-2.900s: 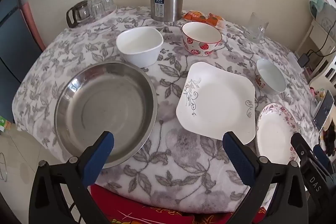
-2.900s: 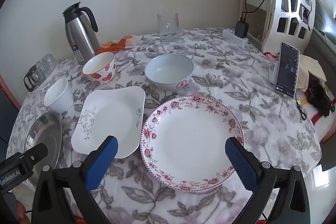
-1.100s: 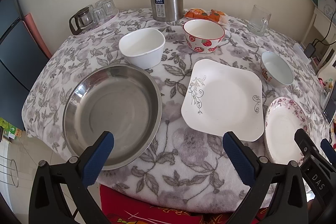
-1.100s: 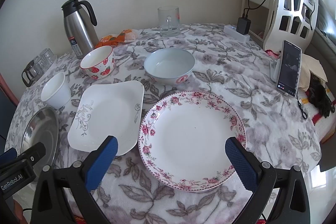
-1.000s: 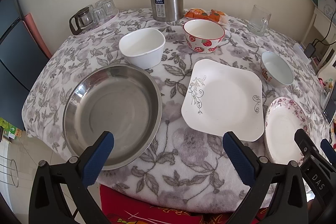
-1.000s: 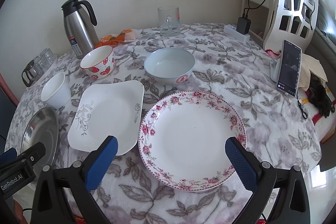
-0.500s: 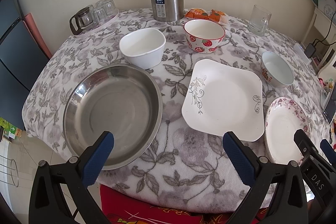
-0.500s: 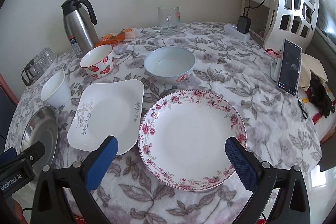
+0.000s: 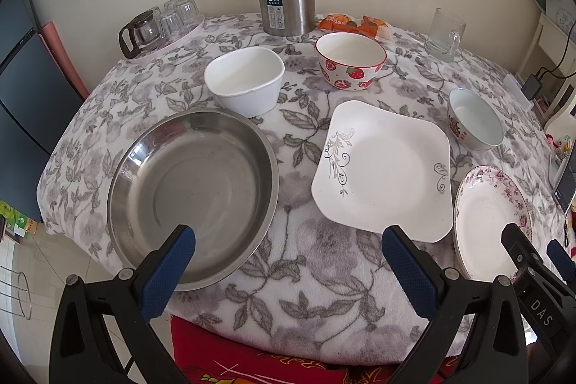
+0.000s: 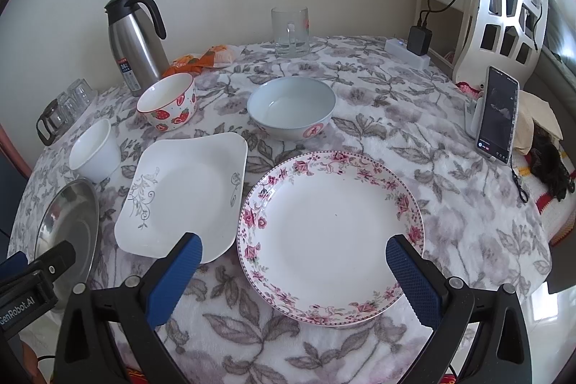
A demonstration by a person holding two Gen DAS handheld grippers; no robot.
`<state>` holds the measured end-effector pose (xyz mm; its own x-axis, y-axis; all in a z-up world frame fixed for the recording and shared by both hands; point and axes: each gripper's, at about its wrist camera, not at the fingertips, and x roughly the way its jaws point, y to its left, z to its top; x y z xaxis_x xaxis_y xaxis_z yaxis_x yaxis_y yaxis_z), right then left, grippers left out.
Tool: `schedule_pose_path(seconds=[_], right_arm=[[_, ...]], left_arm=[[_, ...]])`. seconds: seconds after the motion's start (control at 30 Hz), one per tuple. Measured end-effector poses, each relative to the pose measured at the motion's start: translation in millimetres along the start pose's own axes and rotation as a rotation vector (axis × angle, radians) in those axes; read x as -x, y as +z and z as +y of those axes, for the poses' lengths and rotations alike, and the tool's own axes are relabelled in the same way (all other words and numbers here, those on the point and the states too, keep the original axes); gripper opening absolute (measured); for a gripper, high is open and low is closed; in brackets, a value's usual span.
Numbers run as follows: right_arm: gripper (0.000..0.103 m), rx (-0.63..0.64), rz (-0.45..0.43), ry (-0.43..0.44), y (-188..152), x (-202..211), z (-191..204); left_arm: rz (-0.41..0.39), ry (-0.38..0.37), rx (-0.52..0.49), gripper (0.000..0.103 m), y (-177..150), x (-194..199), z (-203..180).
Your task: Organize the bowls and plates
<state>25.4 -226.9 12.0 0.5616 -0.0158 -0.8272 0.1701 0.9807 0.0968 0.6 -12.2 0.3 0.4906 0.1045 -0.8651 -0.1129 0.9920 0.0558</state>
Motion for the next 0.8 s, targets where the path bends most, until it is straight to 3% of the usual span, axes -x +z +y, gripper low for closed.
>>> schedule_pose_path(seconds=[0.3, 0.53, 0.8], right_arm=[[0.103, 0.037, 0.022, 0.006, -0.6, -2.7, 16.4], [0.103, 0.074, 0.044, 0.052, 2.5, -11.6, 42.7], [0.103, 0.051, 0.062, 0.139, 7.6, -21.8, 72.6]], left_arm=[[0.007, -0.026, 0.038, 0.103, 0.0, -2.2, 14.3], [0.036, -0.11, 0.191, 0.103, 3.7, -8.6, 58.8], [0.011, -0.082, 0.337, 0.103, 7.2, -22.1, 120.6]])
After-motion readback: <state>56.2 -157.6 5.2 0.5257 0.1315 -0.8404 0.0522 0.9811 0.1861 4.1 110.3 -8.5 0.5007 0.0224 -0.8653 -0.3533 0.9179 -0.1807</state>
